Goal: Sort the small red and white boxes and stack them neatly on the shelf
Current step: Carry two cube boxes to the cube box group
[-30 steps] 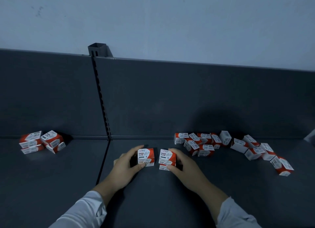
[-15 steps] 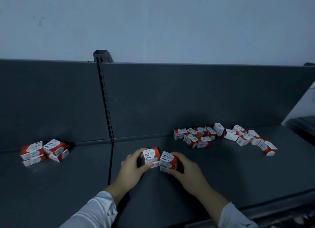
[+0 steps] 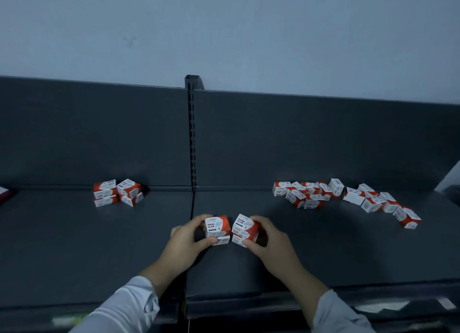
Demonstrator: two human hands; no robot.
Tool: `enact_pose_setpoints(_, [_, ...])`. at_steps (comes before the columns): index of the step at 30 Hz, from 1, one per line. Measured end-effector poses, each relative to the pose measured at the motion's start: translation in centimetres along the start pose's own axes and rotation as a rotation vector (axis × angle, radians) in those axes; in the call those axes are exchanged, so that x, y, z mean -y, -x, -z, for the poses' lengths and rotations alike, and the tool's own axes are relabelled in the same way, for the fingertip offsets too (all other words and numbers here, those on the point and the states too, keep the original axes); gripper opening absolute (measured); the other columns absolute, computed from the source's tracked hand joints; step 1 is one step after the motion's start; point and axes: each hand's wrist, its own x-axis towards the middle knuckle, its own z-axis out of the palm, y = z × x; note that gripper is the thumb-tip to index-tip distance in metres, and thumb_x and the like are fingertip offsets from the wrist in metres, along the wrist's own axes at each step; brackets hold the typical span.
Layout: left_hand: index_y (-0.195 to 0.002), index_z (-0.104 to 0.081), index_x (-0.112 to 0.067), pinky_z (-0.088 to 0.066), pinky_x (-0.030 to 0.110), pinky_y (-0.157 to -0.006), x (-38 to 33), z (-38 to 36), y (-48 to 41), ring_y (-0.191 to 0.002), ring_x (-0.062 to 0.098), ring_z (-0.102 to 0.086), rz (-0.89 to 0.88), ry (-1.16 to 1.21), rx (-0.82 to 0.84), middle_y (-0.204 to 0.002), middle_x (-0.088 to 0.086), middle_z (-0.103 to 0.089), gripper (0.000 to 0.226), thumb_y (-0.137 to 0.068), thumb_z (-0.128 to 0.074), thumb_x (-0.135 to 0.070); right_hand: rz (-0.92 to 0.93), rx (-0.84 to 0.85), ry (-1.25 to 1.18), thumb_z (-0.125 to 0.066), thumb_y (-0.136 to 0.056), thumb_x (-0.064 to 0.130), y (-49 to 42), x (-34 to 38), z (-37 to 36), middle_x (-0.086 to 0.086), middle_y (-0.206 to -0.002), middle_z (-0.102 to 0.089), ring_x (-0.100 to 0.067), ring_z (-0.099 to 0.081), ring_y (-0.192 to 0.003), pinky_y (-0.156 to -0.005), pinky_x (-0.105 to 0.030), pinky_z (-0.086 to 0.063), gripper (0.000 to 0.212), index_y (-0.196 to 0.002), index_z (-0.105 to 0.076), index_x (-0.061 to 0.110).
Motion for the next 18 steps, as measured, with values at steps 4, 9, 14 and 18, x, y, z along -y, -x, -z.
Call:
enact_pose_setpoints(4, [-0.116, -0.059, -0.040, -0.045, 0.037, -0.105, -1.3, 1.4, 3.0, -0.105, -0.006, -0.061, 0.044, 0.098, -0.074, -0.104, -0.026, -0.070, 0.046, -0.079, -0.079, -0.021, 0.062, 0.043, -0.018, -0.077, -0.082, 0.023, 1.2, 1.7, -0.9, 0.018, -0.112, -0.067, 0.005, -0.063, -0.101, -0.090, -0.018, -0.051, 0.053, -0.127, -0.053, 0.034])
enact_pose_setpoints(9, [-0.118, -0.060, -0.033, -0.046, 0.031, -0.101, -1.8, 3.9, 6.6, -0.107, -0.002, -0.062, 0.074, 0.124, -0.116, -0.107, -0.020, -0.070, 0.045, -0.080, -0.079, -0.017, 0.122, 0.083, -0.037, -0.077, -0.083, 0.025, 2.7, 4.2, -2.4, 0.024, -0.110, -0.066, 0.007, -0.059, -0.100, -0.088, -0.013, -0.048, 0.051, -0.127, -0.053, 0.036])
enact_pose_setpoints(14, [-0.121, -0.059, -0.032, -0.048, 0.028, -0.098, -1.0, 7.0, 9.5, -0.107, -0.002, -0.061, 0.116, 0.119, -0.129, -0.107, -0.020, -0.070, 0.048, -0.080, -0.078, -0.017, 0.186, 0.129, -0.033, -0.077, -0.083, 0.022, 3.6, 6.6, -4.9, 0.026, -0.109, -0.065, 0.004, -0.061, -0.100, -0.088, -0.016, -0.050, 0.051, -0.127, -0.054, 0.035])
enact_pose_setpoints(18, [-0.120, -0.059, -0.032, -0.048, 0.029, -0.098, 0.6, 10.1, 10.3, -0.107, -0.001, -0.062, 0.118, 0.096, -0.136, -0.107, -0.019, -0.071, 0.047, -0.080, -0.078, -0.017, 0.235, 0.138, -0.024, -0.077, -0.083, 0.018, 3.1, 8.9, -7.5, 0.025, -0.108, -0.065, 0.007, -0.060, -0.101, -0.087, -0.012, -0.048, 0.051, -0.127, -0.056, 0.031])
